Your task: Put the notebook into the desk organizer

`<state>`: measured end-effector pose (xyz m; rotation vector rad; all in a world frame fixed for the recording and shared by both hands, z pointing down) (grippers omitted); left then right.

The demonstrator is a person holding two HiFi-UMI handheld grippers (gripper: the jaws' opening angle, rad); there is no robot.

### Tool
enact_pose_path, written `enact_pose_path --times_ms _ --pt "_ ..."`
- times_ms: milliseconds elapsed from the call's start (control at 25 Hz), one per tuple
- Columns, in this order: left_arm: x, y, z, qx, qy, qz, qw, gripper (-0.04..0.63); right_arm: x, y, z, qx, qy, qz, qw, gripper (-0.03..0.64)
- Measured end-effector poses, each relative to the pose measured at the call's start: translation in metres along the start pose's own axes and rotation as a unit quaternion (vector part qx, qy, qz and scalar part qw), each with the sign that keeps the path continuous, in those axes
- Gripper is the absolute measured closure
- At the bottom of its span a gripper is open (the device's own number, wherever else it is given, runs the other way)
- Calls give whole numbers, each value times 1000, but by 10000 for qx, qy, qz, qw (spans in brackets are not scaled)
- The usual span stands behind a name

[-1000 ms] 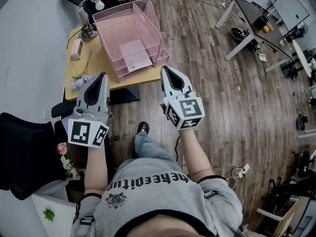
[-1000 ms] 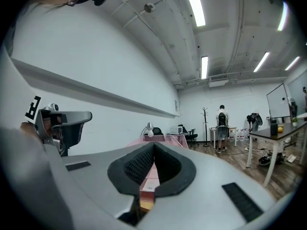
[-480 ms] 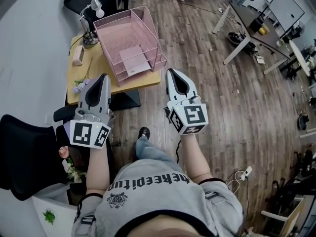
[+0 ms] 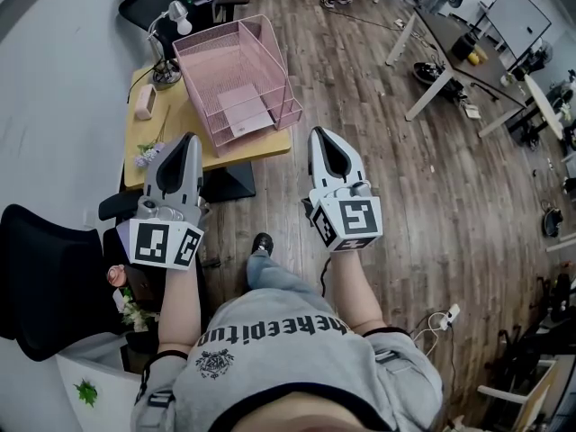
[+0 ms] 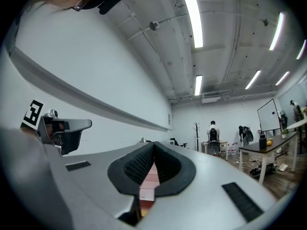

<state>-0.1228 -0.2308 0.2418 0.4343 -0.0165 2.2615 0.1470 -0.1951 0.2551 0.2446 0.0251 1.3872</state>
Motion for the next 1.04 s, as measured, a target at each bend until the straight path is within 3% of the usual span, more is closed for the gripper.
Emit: enact_pose_path --times_ms 1040 --pt "19 -23 -9 18 -40 117 9999 592 37 5 -9 -113 -61 230 9997 614"
Point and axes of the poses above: the fingertips, and each gripper's own axes: x backward along the fingers, y to its left, z out of its underside, the point moved 9 cm from there along x, backward along the fingers, and after that the axes turned 8 degrees about x, right-handed, at the moved point
